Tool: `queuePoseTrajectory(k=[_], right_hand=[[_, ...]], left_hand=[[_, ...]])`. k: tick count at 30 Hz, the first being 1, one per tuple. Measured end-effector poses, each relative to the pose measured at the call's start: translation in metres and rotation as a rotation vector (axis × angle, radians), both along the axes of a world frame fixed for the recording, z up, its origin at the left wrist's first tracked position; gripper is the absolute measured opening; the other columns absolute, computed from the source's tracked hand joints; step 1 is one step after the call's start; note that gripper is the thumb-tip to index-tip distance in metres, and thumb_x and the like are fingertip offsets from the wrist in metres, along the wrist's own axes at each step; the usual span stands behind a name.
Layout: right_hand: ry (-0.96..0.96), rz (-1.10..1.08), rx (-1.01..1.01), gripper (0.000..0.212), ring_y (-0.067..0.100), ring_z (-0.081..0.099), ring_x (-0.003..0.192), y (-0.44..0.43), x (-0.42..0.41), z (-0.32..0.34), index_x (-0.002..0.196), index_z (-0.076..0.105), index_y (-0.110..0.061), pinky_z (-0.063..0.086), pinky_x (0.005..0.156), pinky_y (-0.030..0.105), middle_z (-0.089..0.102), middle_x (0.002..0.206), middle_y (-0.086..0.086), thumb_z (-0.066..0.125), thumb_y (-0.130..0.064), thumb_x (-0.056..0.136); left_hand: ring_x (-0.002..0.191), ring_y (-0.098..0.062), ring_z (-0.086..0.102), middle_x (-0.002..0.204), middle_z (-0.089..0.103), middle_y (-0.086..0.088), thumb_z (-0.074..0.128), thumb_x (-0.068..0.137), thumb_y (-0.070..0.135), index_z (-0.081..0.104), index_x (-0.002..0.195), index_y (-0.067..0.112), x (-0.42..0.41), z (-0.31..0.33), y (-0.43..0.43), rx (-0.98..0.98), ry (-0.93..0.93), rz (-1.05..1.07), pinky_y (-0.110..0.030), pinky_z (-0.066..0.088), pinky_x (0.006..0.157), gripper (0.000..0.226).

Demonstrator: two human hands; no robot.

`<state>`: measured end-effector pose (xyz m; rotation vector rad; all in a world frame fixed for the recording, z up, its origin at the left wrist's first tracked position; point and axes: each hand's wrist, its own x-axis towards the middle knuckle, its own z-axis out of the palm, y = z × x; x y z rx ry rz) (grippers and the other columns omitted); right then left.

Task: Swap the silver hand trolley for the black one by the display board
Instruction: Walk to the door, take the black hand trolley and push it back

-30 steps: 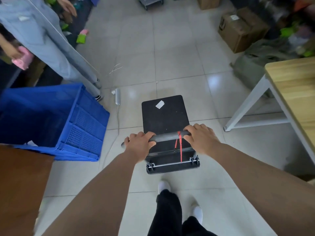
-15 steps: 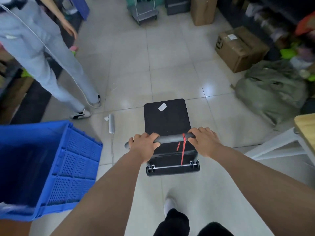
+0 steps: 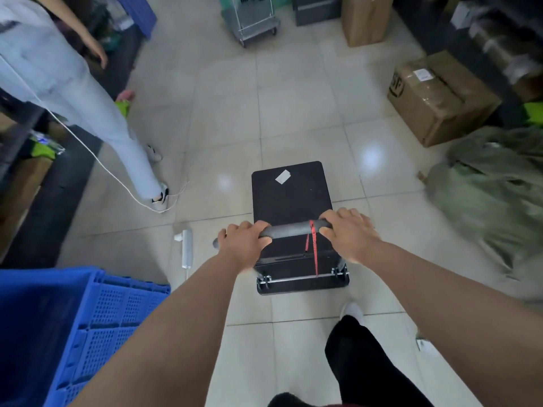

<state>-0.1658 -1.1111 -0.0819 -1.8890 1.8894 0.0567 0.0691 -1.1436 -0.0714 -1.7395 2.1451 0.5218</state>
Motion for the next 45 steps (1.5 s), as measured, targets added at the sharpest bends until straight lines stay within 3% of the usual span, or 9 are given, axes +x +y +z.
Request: queuePoseTrajectory(k=[12,34,45], right_hand=[[0.058,0.139,0.017,0.031,0.028,0.049,0.109,-0.207,-0.069,-0.001,0.129,0.04,-0.03,0.043,0.094,0.04,0.056,0.117,0.008,0.033,-0.037,0.1],[0.057,0.074,-0.046,0.03,0.026,0.048,0.111,-0.619,-0.05,-0.005,0.129,0.041,-0.031,0.037,0.095,0.039,0.055,0.117,0.005,0.031,-0.037,0.1],[0.081,0.19,-0.026,0.029,0.027,0.05,0.109,-0.866,-0.074,-0.002,0.126,0.04,-0.029,0.039,0.091,0.042,0.056,0.116,0.006,0.03,-0.038,0.1]], left_hand=[[0.114,-0.03,0.046,0.12,0.053,0.0,0.033,0.099,0.043,0.045,0.126,0.043,-0.069,0.003,-0.183,0.032,0.057,0.128,-0.046,0.029,0.104,0.03],[0.116,-0.03,0.046,0.123,0.054,0.0,0.034,0.1,0.044,0.043,0.13,0.042,-0.049,-0.008,-0.611,-0.049,0.042,0.058,-0.047,0.027,0.107,0.032],[0.119,-0.027,0.044,0.126,0.051,-0.001,0.034,0.098,0.045,0.044,0.13,0.041,-0.08,-0.007,-0.837,-0.083,0.014,0.221,-0.044,0.026,0.107,0.033]])
